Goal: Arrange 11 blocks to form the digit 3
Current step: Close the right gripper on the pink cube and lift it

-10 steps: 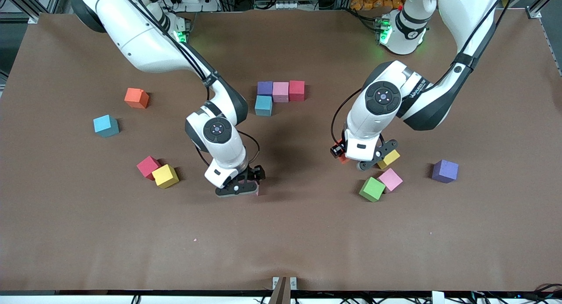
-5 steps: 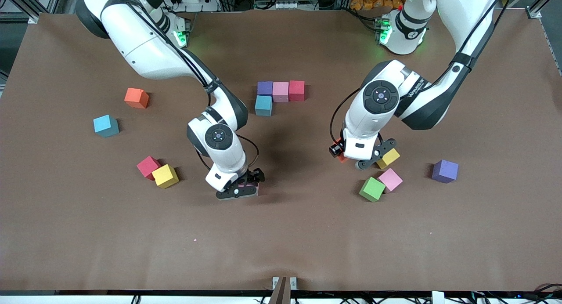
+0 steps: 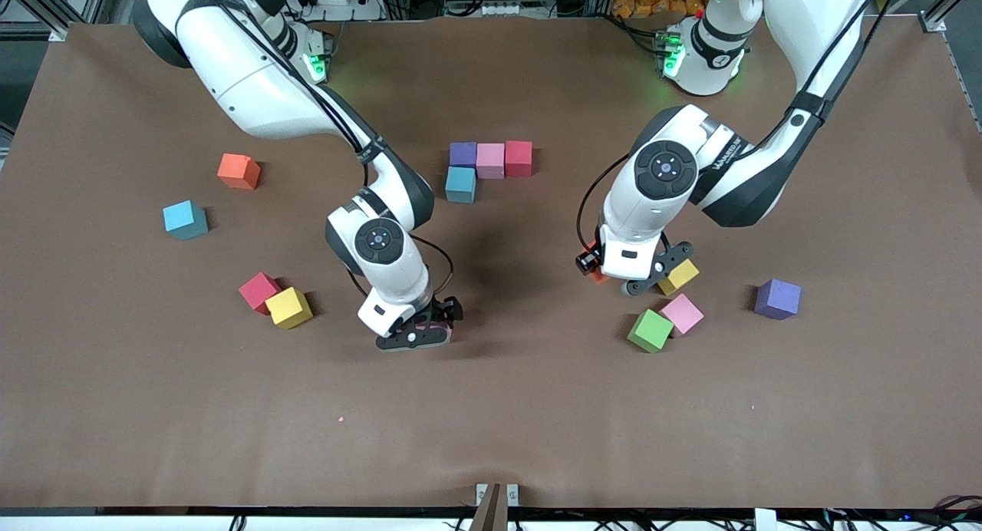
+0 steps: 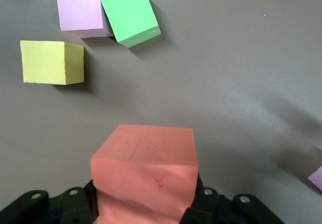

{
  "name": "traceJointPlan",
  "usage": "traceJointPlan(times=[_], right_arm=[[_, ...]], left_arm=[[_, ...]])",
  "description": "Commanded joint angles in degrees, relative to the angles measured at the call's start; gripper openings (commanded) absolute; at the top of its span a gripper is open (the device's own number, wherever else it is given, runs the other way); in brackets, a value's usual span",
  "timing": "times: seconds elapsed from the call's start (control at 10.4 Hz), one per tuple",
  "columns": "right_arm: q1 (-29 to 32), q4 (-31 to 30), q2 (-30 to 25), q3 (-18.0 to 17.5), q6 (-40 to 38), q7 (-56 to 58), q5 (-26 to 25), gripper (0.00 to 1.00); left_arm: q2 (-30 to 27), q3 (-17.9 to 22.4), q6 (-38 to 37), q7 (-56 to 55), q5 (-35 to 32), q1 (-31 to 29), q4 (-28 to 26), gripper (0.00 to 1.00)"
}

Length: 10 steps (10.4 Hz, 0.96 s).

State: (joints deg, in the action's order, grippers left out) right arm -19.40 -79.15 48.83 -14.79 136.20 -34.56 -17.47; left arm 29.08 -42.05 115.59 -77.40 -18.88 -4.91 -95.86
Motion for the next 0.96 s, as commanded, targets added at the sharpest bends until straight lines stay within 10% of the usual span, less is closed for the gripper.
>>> traceJointPlan(times=[0.0, 0.48, 0.86], right_arm=[[-0.55, 2.86, 1.88, 0.29, -0.77, 0.10, 1.74, 1.00], [-1.61, 2.24, 3.82, 1.61, -0.24, -1.30, 1.91, 0.97], [-2.31, 2.33, 1.72, 2.83, -0.93, -2.80, 6.47, 0.32]], left_arm=[[-0.16, 0.04, -1.24, -0.99, -0.63, 0.34, 0.76, 0.03], [-0.07, 0.12, -1.24, -0.64, -0.63, 0.25, 0.85, 0.02], [-0.07, 0.12, -1.24, -0.55, -0.63, -0.01, 0.85, 0.03]])
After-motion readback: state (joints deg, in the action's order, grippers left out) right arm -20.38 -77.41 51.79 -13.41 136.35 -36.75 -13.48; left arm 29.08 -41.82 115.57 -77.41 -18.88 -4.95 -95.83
